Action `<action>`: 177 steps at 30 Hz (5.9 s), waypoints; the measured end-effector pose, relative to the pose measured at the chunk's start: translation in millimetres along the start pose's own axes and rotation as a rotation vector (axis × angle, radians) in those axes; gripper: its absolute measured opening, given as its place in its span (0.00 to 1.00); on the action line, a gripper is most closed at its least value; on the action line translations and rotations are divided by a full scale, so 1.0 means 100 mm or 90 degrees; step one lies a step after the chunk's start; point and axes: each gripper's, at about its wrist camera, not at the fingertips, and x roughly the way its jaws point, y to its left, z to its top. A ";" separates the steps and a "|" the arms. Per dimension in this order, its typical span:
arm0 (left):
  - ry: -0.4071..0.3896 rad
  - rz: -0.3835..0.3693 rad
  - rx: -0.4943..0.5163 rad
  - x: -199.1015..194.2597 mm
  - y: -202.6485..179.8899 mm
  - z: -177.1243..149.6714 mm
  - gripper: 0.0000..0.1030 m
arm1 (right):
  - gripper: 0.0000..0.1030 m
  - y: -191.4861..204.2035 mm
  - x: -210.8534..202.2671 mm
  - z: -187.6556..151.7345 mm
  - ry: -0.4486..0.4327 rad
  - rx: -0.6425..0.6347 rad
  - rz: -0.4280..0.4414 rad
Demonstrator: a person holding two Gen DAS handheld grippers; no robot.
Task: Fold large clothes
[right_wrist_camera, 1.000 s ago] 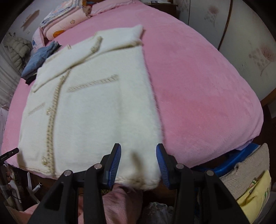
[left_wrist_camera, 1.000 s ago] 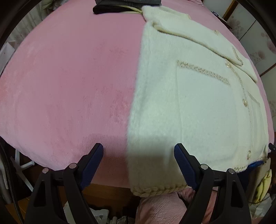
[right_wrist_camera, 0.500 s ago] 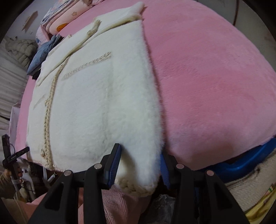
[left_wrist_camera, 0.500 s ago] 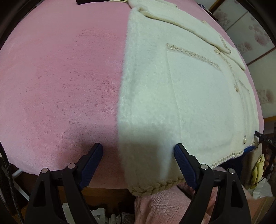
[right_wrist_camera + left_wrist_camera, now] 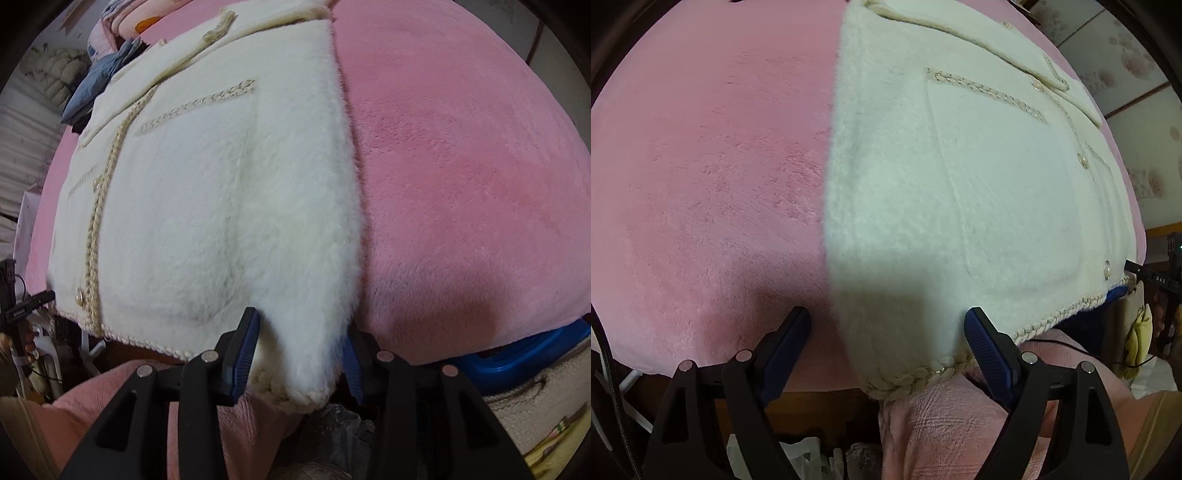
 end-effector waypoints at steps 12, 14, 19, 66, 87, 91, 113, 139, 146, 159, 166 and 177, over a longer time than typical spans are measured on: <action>0.019 -0.024 0.035 0.14 -0.14 -0.01 0.82 | 0.41 0.01 0.02 -0.10 0.009 0.012 -0.008; 0.017 -0.024 0.031 0.16 -0.16 -0.01 0.82 | 0.41 0.01 0.03 -0.11 0.006 0.016 -0.009; 0.011 0.016 0.049 0.22 -0.29 -0.03 0.72 | 0.28 0.06 0.04 -0.11 0.007 0.003 -0.020; 0.033 0.028 -0.529 0.07 0.09 4.51 0.10 | 0.07 0.03 0.34 4.48 -0.023 0.217 -0.016; -0.142 0.009 -0.401 -0.25 -0.02 4.83 0.72 | 0.43 -0.41 0.16 4.44 -0.111 0.412 0.112; -0.163 0.034 -0.353 -0.29 -0.05 4.85 0.72 | 0.43 -0.48 0.01 4.44 -0.162 0.419 0.122; -0.210 0.095 0.017 -0.10 -0.23 4.34 0.72 | 0.44 0.06 0.21 4.44 -0.159 0.010 -0.051; -0.244 0.301 -0.001 0.61 -0.59 4.59 0.12 | 0.10 -0.03 0.71 4.55 -0.204 0.063 -0.142; -0.227 0.307 0.000 0.45 -0.72 4.61 0.38 | 0.31 0.18 0.33 4.46 -0.205 0.048 -0.197; -0.342 0.182 -0.057 -0.37 -1.65 3.35 0.77 | 0.50 1.82 -0.07 3.35 -0.258 -0.081 0.021; -0.290 0.251 -0.035 0.26 -1.75 2.97 0.72 | 0.31 2.28 0.69 3.02 -0.184 -0.200 0.002; -0.308 0.341 -0.014 0.26 -1.05 2.80 0.72 | 0.00 1.14 0.36 2.83 -0.251 -0.149 -0.172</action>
